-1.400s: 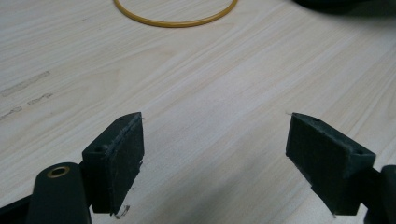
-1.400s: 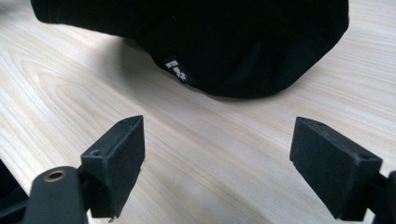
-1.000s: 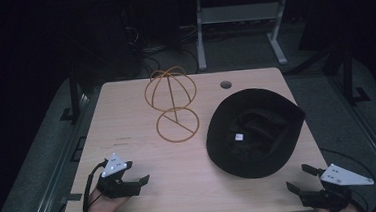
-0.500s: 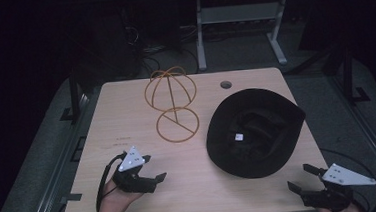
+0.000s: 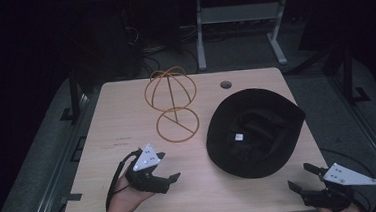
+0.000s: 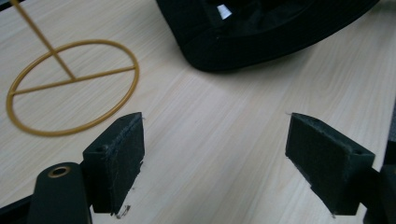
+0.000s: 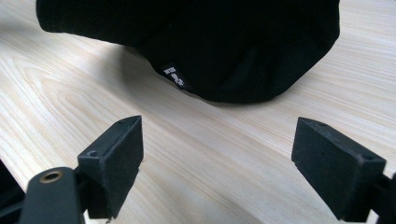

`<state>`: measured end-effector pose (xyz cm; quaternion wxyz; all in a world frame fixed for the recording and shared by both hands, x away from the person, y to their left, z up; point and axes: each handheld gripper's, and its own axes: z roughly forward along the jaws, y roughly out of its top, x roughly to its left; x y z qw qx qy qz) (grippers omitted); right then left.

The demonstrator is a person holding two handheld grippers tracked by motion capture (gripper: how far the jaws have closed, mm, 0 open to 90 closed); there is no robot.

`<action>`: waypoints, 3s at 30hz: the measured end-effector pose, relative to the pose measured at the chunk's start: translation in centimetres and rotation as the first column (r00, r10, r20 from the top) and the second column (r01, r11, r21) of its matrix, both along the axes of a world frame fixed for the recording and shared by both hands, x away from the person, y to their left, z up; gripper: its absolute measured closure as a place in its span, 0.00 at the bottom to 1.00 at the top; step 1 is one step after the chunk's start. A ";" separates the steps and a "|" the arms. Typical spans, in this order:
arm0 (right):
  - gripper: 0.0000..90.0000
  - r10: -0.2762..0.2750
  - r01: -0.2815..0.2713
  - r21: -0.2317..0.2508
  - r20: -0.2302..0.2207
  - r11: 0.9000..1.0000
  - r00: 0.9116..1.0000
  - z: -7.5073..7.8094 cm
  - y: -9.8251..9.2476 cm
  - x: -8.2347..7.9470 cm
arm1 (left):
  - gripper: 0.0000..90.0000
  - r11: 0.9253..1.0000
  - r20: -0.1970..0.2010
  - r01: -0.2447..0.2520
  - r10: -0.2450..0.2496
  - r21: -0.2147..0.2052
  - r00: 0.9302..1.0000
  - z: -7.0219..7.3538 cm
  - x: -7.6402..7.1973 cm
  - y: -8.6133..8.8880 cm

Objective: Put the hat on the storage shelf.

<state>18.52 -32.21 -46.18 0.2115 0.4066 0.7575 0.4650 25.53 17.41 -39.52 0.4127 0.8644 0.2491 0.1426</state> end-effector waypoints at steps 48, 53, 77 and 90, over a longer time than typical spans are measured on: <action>0.18 0.011 -0.011 0.022 -0.001 1.000 1.000 -0.2 -0.4 0.0 | 0.22 0.944 -0.042 0.310 -0.307 0.117 0.951 -1.0 1.1 -14.4; 0.18 0.013 -0.013 0.021 -0.002 1.000 1.000 -0.2 -0.4 0.0 | 0.23 0.930 -0.044 0.325 -0.322 0.170 0.946 -1.9 1.4 -15.9; 0.18 0.030 -0.030 0.012 -0.010 0.999 0.999 -0.3 -0.1 0.2 | 0.68 0.909 0.070 0.338 -0.364 0.245 0.929 -3.5 1.8 -19.0; 0.18 0.024 -0.024 0.023 -0.011 0.999 1.000 -0.5 -0.3 0.4 | 0.95 0.933 0.082 0.349 -0.356 0.088 0.931 -1.1 1.9 -17.9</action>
